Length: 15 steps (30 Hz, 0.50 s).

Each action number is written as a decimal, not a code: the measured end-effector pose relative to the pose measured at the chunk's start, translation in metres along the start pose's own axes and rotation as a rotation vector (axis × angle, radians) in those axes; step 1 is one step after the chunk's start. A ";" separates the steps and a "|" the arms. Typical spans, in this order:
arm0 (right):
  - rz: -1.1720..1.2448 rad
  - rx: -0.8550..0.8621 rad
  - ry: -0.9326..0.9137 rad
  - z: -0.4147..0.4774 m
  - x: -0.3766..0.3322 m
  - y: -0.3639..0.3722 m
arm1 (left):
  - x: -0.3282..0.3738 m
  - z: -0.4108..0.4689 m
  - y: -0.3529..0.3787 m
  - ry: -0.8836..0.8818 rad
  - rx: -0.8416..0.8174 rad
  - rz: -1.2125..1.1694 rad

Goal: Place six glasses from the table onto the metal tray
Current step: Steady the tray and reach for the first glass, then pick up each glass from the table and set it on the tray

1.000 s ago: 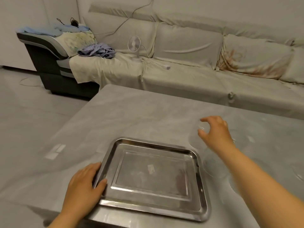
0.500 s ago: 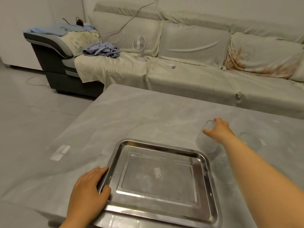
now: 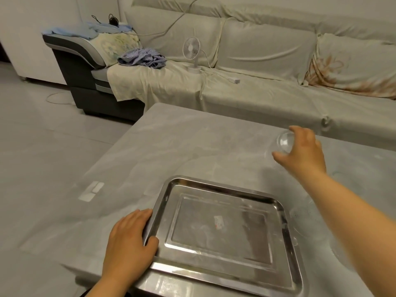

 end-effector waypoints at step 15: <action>0.260 -0.604 -0.351 -0.074 -0.132 0.079 | -0.006 -0.001 0.005 0.046 0.046 -0.005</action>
Point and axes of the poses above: each hand's wrist, its own z-axis towards the middle knuckle, its own y-axis out of the palm, x = y × z, the point moved 2 cm from there along z, towards the middle knuckle
